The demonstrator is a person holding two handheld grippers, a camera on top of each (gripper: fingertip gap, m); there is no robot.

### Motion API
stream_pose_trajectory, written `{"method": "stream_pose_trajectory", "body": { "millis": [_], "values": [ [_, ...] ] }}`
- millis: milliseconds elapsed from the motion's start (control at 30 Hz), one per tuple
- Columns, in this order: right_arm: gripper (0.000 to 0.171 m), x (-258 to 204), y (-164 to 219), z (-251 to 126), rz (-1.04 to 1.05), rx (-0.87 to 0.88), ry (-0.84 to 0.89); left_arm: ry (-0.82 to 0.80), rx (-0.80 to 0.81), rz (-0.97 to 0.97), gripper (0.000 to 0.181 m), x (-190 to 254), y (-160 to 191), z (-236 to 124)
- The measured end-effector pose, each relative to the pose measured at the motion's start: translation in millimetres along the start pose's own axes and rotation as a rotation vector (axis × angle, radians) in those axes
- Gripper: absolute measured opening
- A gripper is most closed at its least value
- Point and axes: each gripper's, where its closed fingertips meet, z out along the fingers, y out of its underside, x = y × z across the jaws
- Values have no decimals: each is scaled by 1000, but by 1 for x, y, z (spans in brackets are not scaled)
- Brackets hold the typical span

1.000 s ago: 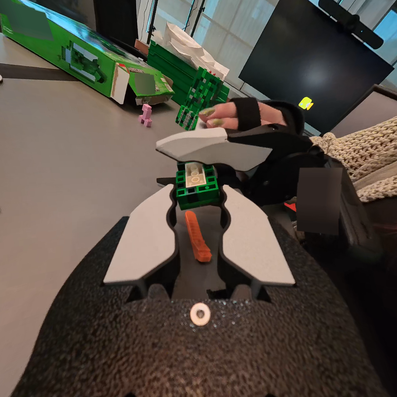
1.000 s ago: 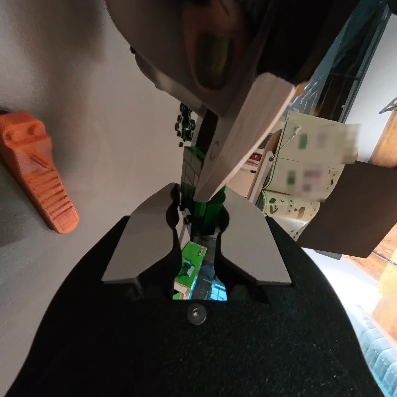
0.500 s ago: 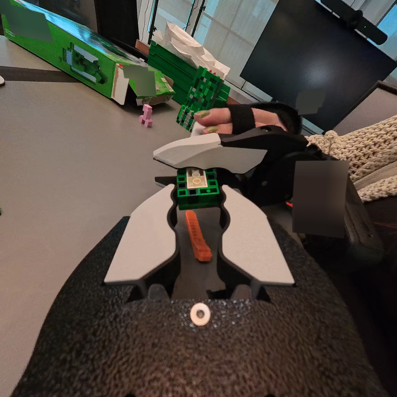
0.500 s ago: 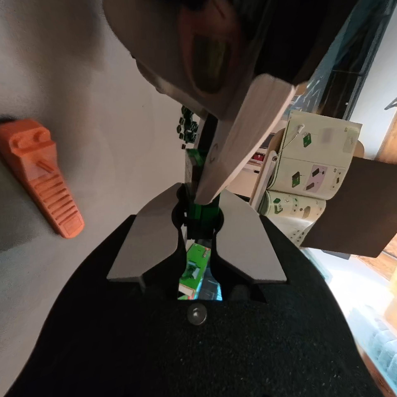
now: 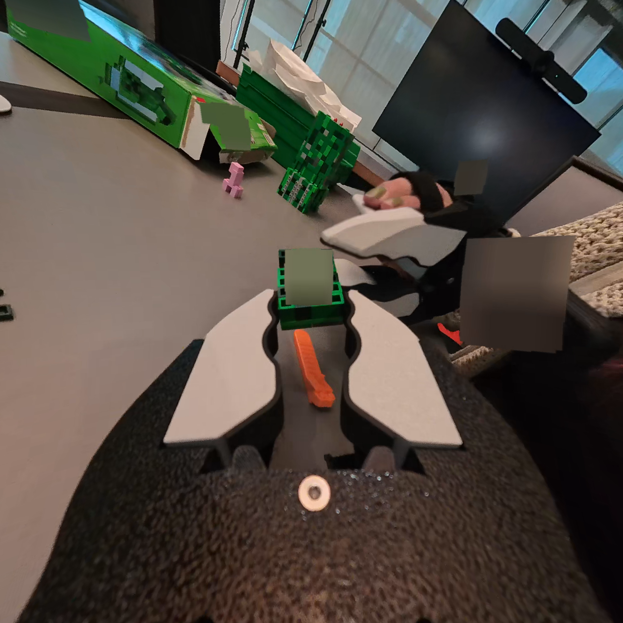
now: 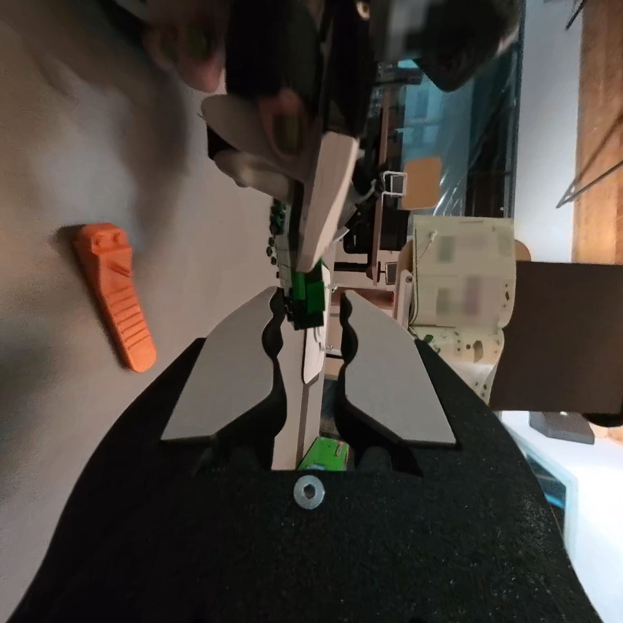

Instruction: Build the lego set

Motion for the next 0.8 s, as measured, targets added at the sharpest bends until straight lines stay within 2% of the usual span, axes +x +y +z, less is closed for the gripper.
{"method": "stream_pose_trajectory", "body": {
  "millis": [133,533,700,733,800],
  "values": [
    [22,-5,1,2,-39,-10,-10,5,-2,-4,36,1,1,0],
    [19,-9,2,1,-106,-30,-35,-2,-6,-3,36,0,1,0],
    [20,-8,0,1,0,7,-43,19,12,-18,36,1,-1,-1],
    [22,-6,-1,0,58,31,-35,26,17,-20,36,1,-2,-2],
    [48,-6,2,-1,144,42,-59,35,7,-10,36,2,-1,-3]
  ]
}}
